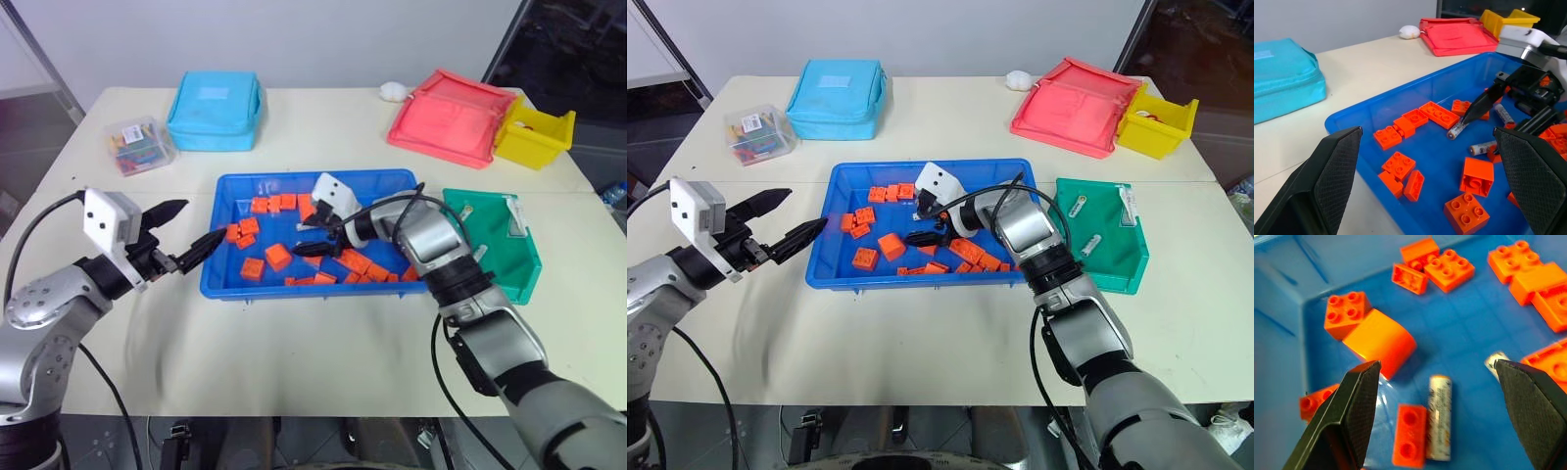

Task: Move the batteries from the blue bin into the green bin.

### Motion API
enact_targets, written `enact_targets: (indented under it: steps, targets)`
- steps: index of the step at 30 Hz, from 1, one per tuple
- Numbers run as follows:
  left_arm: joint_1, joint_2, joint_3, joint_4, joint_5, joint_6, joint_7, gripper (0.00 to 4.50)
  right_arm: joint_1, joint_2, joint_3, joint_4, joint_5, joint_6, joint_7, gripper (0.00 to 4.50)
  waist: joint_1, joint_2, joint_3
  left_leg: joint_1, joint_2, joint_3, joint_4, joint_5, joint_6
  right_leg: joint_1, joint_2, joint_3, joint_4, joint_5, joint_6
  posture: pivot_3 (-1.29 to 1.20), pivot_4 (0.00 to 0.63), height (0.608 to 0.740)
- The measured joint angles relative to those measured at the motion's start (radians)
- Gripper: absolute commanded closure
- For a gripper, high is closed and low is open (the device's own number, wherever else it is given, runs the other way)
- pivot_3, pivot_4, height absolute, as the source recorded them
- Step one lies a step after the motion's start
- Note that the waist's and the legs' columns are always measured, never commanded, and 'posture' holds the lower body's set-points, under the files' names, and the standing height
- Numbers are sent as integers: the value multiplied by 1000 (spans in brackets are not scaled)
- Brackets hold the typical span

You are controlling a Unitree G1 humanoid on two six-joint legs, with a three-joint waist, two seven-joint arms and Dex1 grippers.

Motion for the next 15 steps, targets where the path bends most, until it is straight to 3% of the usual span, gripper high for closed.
enact_targets:
  steps: [2,10,15]
  targets:
    - [0,-2,0,0,0,0,4,0,6,0,13,4,-5,0,-6,693,0,0,0,0,0,0,0,0,0,0,0,0,0,0,0,0,150,740]
    - [-2,-18,-3,0,3,-3,14,0,-14,10,61,33,-41,-28,-18,4493,-1,0,0,1,0,0,0,0,0,1,0,0,0,0,0,0,150,740]
    - [0,-41,-9,-1,13,-16,24,0,-47,33,68,108,-57,-80,-23,4493,0,0,0,1,0,0,0,0,0,1,0,0,0,0,0,0,150,740]
